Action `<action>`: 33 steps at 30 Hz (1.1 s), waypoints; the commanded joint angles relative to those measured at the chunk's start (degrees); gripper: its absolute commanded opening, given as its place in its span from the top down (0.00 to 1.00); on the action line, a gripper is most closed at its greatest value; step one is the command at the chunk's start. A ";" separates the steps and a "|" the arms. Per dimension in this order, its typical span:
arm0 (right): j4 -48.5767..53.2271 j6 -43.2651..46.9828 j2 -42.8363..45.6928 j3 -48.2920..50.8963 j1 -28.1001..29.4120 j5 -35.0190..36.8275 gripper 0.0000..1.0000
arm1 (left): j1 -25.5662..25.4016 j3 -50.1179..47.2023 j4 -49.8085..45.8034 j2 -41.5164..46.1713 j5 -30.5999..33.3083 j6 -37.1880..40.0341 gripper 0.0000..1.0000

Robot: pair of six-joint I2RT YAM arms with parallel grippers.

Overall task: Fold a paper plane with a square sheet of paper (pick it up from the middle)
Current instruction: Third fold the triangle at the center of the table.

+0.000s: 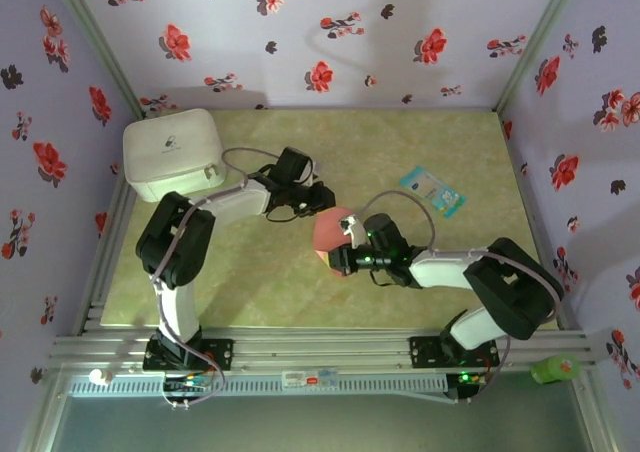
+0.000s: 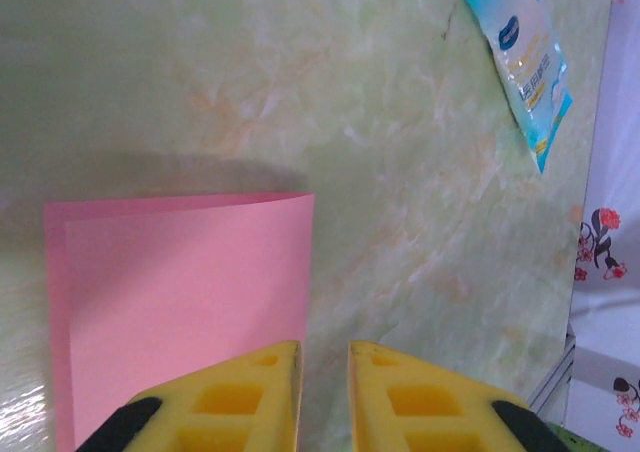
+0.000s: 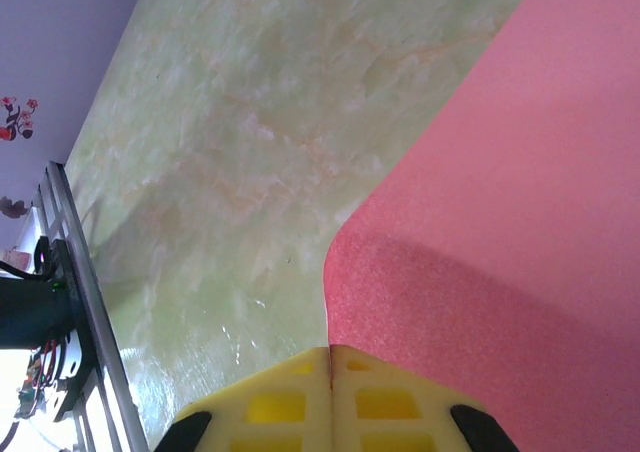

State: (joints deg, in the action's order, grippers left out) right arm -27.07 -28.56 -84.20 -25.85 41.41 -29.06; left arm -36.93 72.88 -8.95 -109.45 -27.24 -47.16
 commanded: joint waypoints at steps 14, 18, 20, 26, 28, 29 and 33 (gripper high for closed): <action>4.75 3.93 1.33 0.12 -3.75 -4.41 1.00 | -1.92 2.85 -5.71 -9.47 1.15 3.47 0.81; 4.72 3.93 0.96 0.11 -3.95 -3.72 1.00 | -1.94 1.41 -5.05 -10.14 2.61 3.08 0.81; 5.19 3.94 0.89 -0.19 -4.22 -3.65 1.00 | -2.07 0.88 -4.89 -10.44 2.62 2.88 0.81; 9.42 4.46 0.23 -2.03 -5.35 -1.46 1.00 | -2.10 -0.39 -4.85 -10.43 2.66 3.28 0.81; 11.13 4.65 -0.49 -2.89 -5.88 -1.21 1.00 | -2.17 -0.38 -4.85 -10.30 2.68 3.21 0.81; 12.09 4.90 -0.64 -3.29 -5.99 -0.28 1.00 | -2.10 -0.37 -4.85 -10.23 2.75 3.24 0.81; 16.65 6.45 -0.80 -5.18 -6.08 4.57 1.00 | -2.10 -0.24 -4.76 -10.15 2.79 3.21 0.81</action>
State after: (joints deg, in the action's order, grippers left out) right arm -15.29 -24.43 -84.44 -28.77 35.77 -28.84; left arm -38.52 74.13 -11.55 -118.21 -26.17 -44.58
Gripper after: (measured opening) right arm 0.047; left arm 0.191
